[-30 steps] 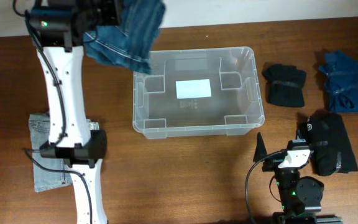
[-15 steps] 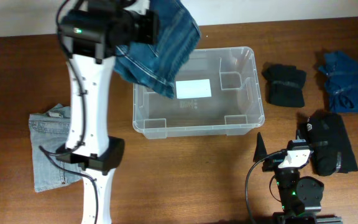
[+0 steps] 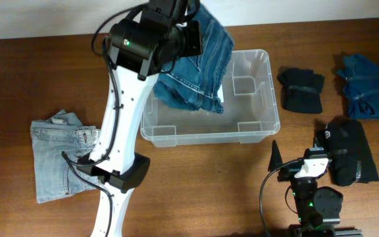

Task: Pack container
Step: 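Carry the dark-blue jeans over the clear bin with the left gripper, then lower the jeans into the bin and flatten them with the left gripper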

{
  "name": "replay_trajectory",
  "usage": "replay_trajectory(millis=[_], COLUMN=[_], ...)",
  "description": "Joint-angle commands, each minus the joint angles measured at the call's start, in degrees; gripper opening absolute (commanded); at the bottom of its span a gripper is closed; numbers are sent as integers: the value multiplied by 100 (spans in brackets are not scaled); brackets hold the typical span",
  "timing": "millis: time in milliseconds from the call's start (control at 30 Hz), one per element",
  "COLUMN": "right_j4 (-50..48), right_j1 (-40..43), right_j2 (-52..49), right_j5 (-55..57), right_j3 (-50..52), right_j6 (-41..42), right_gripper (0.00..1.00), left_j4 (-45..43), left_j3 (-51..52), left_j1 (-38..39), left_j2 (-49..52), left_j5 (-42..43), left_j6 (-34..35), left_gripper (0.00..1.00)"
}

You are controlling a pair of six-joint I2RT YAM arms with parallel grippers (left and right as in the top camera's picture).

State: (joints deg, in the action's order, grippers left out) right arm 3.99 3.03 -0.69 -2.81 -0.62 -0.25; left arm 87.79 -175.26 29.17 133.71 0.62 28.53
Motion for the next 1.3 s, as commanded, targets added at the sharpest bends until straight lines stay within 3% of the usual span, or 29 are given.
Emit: replay_trajectory(millis=[0,100,433,667,1267], right_j4=[24,24,24,24,24], right_j1=[37,37,37,37,37], right_j2=[39,39,39,39,39], right_j5=[11,11,11,11,11], right_j3=[31,31,31,31,31], right_j6=[-17,-20,-20,-20,-17], right_gripper=[98,98,98,98,98], left_j4=[-72,-85,-1005,-1139,-1051], left_j3=[389,927,2033,2339,2909], left_j1=[-39,-28,96,94,28], left_j2=[-343,-343,-343,-343,-343], left_j5=[-190,-179,109,81,-1198], left_j6=[1364,1843,1884,2184,2328], left_gripper=[1,1,1,1,4])
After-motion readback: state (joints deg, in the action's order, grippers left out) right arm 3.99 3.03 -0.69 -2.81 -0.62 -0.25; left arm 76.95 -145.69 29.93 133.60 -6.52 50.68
